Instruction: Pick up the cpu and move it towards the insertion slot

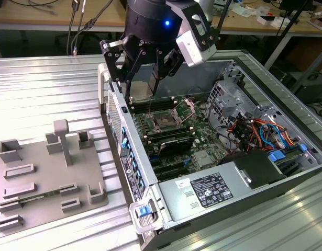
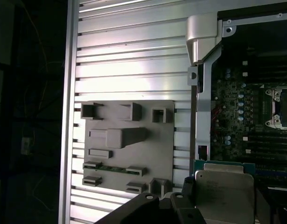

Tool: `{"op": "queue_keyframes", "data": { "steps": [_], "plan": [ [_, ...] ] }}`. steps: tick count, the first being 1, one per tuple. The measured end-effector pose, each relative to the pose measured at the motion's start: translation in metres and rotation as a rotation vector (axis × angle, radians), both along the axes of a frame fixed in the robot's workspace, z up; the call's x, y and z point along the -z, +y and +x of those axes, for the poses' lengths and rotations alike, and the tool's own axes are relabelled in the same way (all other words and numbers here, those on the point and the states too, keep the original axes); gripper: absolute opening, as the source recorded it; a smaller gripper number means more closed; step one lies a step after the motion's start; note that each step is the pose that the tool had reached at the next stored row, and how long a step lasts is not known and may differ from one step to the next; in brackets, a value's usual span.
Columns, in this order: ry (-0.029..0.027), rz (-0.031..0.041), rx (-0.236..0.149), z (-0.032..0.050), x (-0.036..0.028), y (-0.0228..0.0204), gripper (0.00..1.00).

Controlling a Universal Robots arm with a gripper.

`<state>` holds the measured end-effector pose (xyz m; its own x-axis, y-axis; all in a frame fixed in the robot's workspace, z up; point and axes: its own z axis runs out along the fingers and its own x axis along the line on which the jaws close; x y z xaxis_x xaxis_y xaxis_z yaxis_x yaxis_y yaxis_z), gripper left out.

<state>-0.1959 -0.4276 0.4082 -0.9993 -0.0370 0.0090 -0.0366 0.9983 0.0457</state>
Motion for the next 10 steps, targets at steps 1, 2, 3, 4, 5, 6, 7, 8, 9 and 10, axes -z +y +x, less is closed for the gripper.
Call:
{"op": "queue_keyframes", "data": {
  "steps": [1,2,3,4,5,6,7,8,9,10],
  "plan": [
    [0.0000,-0.0001,0.000,0.0006,0.0000,0.0000,0.55],
    [0.0000,-0.0001,0.000,0.0010,0.0000,0.0000,0.55],
    [0.0001,-0.0001,0.000,0.0014,0.0000,0.0000,0.55],
    [0.0001,-0.0001,0.000,0.0018,0.0000,0.0000,0.55],
    [0.0000,-0.0001,0.000,0.0025,0.0001,0.0000,0.55],
    [0.0000,-0.0001,0.000,0.0032,0.0001,0.0000,0.55],
    [0.0001,-0.0001,0.000,0.0035,0.0001,0.0000,0.55],
    [0.0001,-0.0001,0.000,0.0038,0.0001,0.0000,0.55],
    [0.0000,-0.0001,0.000,0.0045,0.0002,0.0000,0.55],
    [0.0001,-0.0001,0.000,0.0051,0.0002,0.0000,0.55]
  ]
}}
